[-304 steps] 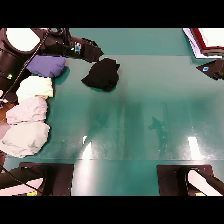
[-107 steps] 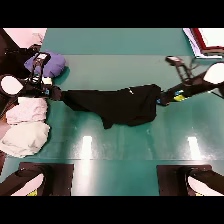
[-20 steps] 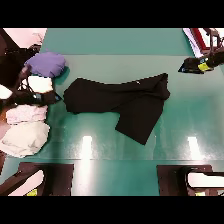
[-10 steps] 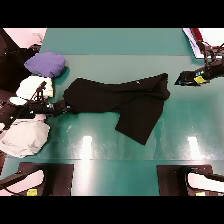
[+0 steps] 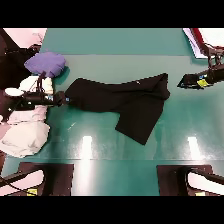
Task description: Fold the shirts.
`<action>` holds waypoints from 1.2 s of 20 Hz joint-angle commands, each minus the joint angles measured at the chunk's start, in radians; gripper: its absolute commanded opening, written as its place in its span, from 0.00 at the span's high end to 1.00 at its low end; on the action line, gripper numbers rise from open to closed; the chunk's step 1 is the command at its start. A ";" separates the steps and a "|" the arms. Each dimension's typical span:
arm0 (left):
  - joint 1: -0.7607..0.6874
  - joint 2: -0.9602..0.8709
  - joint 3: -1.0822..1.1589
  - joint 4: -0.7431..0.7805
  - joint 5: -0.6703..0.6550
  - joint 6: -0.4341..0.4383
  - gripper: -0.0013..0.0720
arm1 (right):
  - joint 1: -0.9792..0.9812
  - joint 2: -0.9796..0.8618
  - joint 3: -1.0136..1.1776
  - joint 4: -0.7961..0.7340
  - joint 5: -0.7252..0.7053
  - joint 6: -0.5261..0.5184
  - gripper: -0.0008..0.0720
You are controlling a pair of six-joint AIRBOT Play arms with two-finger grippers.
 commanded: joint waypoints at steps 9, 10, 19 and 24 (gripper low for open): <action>0.001 0.060 0.365 0.018 -0.192 -0.049 0.95 | -0.040 -0.301 -0.003 0.264 -0.079 0.000 0.21; 0.000 0.060 0.365 0.026 -0.193 -0.049 0.95 | -0.032 -0.323 -0.003 0.272 -0.098 0.000 0.21; 0.001 0.054 0.365 0.035 -0.185 -0.060 0.95 | 0.052 -0.361 0.001 0.267 -0.215 -0.053 0.89; 0.001 0.054 0.365 0.034 -0.185 -0.060 0.95 | 0.043 -0.262 0.001 0.135 -0.238 -0.044 0.97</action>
